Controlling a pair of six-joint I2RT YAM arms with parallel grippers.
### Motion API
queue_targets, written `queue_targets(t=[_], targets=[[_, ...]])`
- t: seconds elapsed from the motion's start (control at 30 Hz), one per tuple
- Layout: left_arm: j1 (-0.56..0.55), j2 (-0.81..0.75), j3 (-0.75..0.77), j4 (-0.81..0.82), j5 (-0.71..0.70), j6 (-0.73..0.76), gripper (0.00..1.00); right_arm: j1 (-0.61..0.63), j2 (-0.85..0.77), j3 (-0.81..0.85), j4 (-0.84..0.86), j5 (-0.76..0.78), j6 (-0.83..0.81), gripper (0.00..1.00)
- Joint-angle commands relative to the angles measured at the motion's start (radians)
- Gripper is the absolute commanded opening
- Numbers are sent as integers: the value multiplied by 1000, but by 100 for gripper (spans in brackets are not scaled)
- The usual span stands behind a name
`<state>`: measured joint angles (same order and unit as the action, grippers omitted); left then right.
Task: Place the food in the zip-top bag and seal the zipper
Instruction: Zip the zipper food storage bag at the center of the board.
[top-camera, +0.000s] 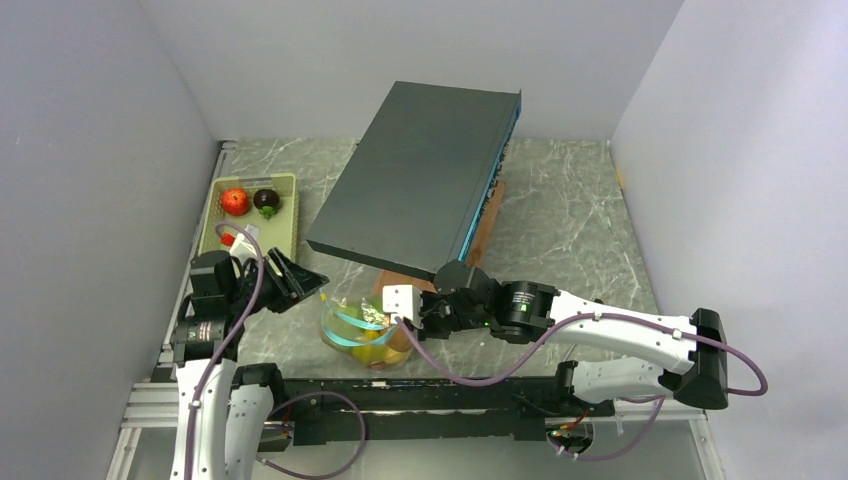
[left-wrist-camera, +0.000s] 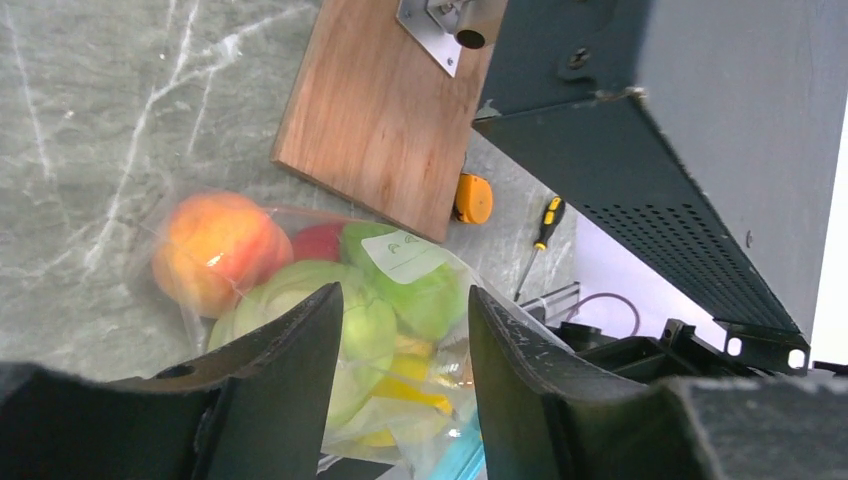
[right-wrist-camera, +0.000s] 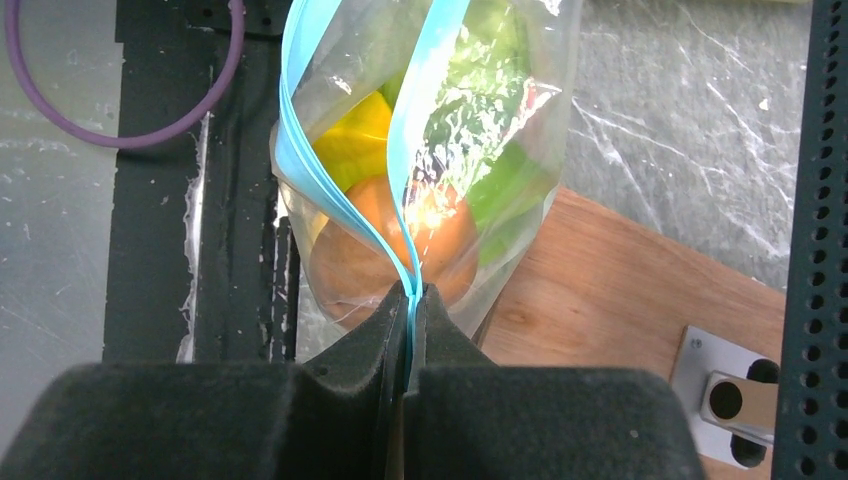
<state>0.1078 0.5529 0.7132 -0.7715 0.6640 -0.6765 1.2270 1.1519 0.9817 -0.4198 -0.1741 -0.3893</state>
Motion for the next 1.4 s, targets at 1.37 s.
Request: queue_targets(t=[1.37], targets=[[-130, 120, 402, -466, -306, -381, 78, -4, 47, 90, -37, 129, 30, 0]])
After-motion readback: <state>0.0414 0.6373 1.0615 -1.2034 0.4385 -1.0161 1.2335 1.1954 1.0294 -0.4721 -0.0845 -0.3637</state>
